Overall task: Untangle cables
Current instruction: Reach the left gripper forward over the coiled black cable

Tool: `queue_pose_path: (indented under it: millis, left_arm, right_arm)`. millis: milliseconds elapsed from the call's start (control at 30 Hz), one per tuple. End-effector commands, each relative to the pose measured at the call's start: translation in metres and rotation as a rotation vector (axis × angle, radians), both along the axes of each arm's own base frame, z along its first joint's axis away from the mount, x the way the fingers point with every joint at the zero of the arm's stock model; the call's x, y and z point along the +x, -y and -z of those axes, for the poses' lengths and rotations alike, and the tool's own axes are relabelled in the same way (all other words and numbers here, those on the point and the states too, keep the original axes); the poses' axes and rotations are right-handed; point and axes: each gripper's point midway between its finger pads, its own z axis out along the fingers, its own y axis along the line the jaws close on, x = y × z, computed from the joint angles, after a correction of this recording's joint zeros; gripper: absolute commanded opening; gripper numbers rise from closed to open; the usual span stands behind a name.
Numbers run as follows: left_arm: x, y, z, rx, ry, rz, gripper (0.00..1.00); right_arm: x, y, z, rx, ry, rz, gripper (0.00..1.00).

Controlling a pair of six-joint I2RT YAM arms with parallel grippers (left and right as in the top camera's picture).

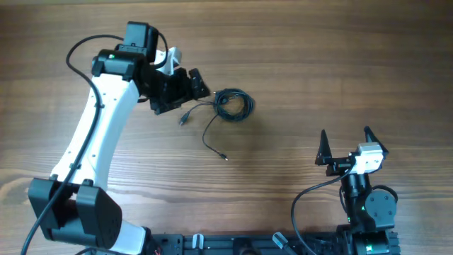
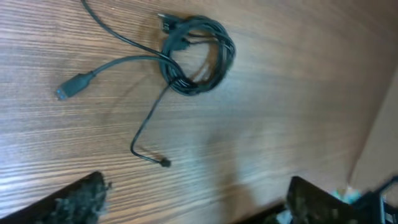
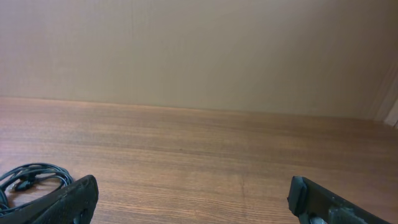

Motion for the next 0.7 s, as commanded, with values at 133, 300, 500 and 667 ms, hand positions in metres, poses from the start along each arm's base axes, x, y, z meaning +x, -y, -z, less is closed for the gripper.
queue_pose_path:
  millis: [133,300,500,667]
  left_arm:
    - [0.014,-0.007,0.010,0.152,0.002,-0.180,0.83]
    - [0.017,0.002,0.011,0.214,0.043,-0.189,0.54]
    - [0.021,0.001,0.012,0.339,0.093,-0.324,0.04]
    - [0.023,0.010,0.012,0.374,0.131,-0.392,0.05]
  right_arm:
    - [0.000,0.004,-0.003,0.020,0.011,0.020,1.00]
    - [0.000,0.004,-0.003,0.020,0.011,0.020,1.00]
    - [0.000,0.004,-0.003,0.020,0.011,0.020,1.00]
    - [0.000,0.004,-0.003,0.020,0.011,0.020,1.00]
